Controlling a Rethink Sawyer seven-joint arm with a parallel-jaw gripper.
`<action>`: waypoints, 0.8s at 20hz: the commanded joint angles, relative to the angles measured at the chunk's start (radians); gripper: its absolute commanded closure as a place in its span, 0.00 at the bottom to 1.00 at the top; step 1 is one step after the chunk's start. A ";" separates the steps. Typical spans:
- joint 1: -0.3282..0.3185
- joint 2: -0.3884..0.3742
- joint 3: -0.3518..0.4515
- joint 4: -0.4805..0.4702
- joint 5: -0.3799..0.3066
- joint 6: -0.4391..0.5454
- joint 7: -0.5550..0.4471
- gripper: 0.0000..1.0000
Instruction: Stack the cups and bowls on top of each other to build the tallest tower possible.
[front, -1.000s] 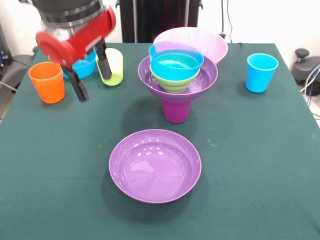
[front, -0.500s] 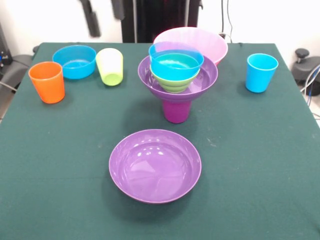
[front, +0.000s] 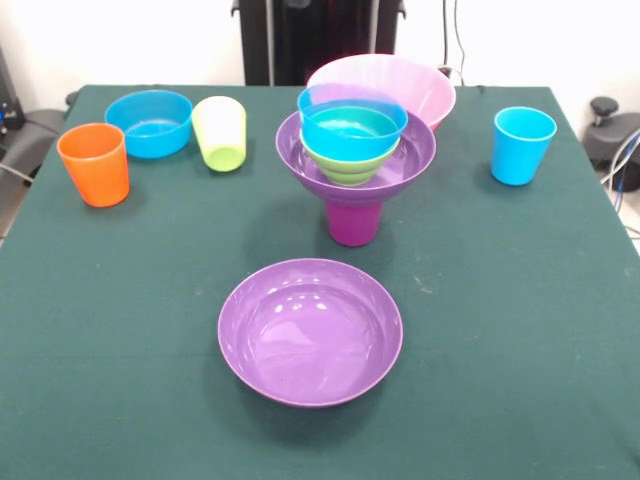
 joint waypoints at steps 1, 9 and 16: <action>0.057 -0.016 -0.111 0.225 0.028 -0.037 0.326 0.00; 0.134 -0.092 -0.150 0.363 0.098 -0.128 0.442 0.00; 0.147 -0.126 -0.153 0.449 0.099 -0.195 0.459 0.00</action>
